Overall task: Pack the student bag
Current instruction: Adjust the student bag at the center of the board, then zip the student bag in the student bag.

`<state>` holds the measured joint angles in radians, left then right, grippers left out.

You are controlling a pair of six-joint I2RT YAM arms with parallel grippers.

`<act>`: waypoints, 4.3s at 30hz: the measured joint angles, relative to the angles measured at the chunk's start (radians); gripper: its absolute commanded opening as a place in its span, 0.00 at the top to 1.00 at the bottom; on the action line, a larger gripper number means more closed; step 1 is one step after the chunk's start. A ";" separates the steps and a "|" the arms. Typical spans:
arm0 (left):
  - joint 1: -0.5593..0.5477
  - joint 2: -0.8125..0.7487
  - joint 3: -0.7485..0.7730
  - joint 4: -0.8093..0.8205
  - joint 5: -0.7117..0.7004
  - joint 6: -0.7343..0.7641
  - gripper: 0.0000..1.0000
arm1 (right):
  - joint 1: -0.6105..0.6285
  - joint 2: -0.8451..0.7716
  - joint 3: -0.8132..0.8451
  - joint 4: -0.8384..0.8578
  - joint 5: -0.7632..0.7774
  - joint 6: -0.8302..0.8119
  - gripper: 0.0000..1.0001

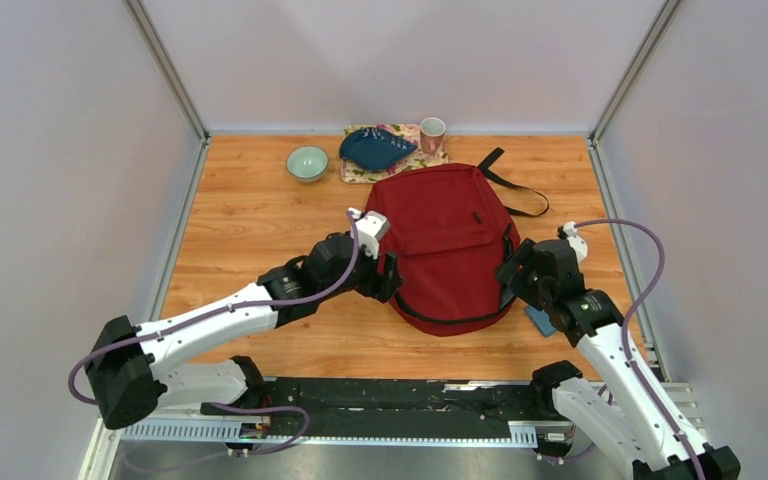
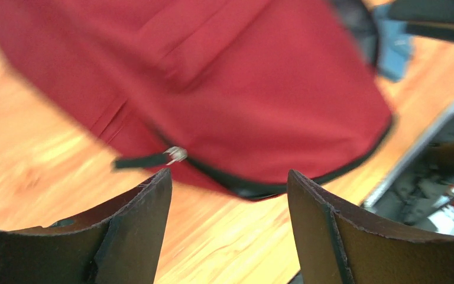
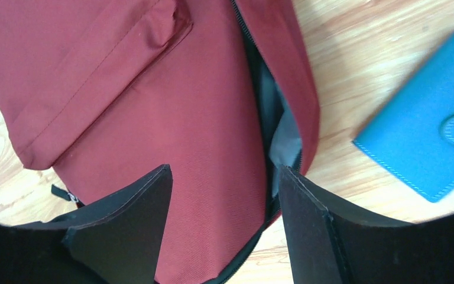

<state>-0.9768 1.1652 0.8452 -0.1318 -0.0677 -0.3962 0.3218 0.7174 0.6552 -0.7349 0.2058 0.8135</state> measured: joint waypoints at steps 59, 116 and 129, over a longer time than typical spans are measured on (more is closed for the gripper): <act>0.644 0.587 -0.114 0.575 0.489 -0.418 0.18 | -0.482 0.325 -0.018 0.240 -0.472 -0.216 0.23; 0.559 -0.101 -0.795 0.778 0.349 -0.658 0.26 | -0.101 0.367 0.337 0.145 -0.346 -0.256 0.30; 0.465 -0.064 -0.797 0.817 0.264 -0.746 1.00 | 0.466 0.197 0.088 0.193 -0.372 -0.072 0.43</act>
<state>-0.5121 1.1007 0.0483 0.6849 0.1959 -1.1419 0.7876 0.9146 0.7433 -0.5423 -0.1665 0.7410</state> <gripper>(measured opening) 0.052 0.595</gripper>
